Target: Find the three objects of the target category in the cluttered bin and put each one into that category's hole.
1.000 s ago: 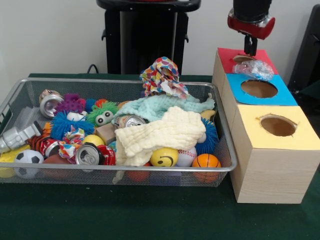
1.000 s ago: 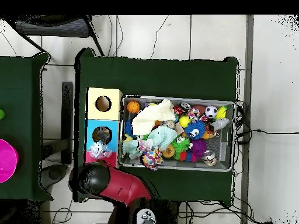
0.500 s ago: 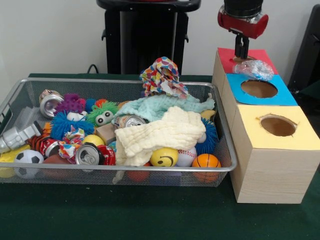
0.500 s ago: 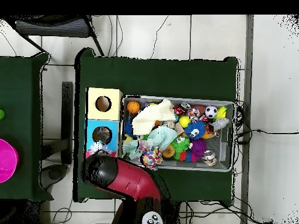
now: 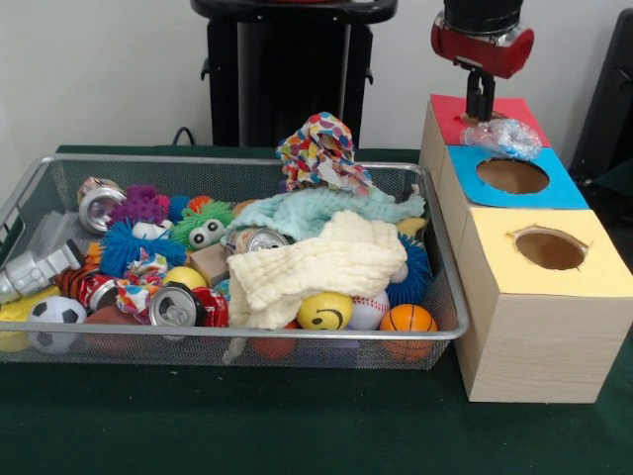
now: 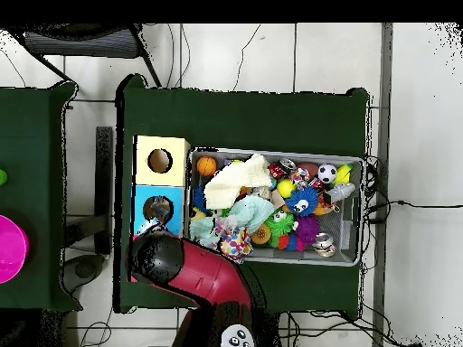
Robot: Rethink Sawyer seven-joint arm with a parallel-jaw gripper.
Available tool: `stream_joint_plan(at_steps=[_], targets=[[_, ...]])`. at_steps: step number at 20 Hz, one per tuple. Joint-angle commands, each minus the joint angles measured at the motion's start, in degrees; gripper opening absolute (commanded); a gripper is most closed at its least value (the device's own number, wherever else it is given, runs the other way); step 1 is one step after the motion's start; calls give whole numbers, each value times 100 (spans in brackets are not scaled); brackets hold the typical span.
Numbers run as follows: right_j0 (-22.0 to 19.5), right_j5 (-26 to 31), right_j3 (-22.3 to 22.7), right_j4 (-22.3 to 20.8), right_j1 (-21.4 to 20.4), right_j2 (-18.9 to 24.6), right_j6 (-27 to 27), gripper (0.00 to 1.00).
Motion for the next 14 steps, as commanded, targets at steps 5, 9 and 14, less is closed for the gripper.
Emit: stream_joint_plan(at_steps=[5,9,14], targets=[[195,537,-656,149,312,-98,1578,0],[265,462,-546,232,280,-71,1577,0],[321,551,-620,239,280,-130,1634,0]])
